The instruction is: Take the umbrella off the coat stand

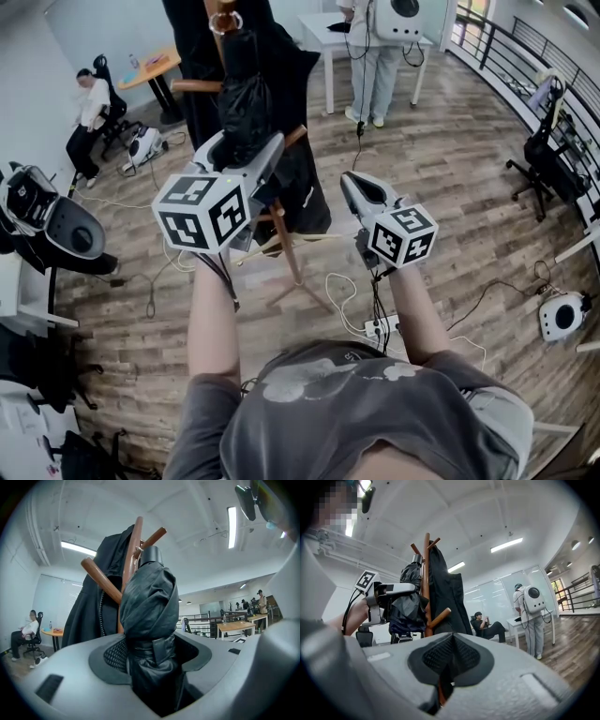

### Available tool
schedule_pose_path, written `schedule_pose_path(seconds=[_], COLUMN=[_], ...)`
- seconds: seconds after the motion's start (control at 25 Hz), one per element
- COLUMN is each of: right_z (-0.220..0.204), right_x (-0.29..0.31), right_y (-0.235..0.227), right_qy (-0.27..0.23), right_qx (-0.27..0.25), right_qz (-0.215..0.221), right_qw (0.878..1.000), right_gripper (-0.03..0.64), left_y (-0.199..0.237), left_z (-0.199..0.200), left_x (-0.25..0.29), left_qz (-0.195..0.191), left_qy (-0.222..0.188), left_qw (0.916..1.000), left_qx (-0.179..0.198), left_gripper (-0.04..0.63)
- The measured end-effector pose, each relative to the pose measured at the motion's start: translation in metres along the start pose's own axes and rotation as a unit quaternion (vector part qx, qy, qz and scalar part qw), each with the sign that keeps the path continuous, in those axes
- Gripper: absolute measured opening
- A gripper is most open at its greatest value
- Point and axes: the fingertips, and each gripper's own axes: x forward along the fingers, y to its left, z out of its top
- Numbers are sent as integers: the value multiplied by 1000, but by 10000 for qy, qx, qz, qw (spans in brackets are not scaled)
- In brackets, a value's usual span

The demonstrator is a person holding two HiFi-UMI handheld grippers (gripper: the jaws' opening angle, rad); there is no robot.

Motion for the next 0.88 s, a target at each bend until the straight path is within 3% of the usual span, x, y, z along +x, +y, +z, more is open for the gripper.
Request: schedule_pose_path(seconds=[0.88], right_z=[8], right_x=[-27], right_y=[7], right_qy=[-102], right_qx=[77], right_qz=[333], right_qw=[9994], right_gripper=[-2], left_y=[-57], left_z=[51], left_x=[-25], left_qz=[-321], left_qy=[-484], left_qw=[9982], left_qx=[128], left_gripper=[279])
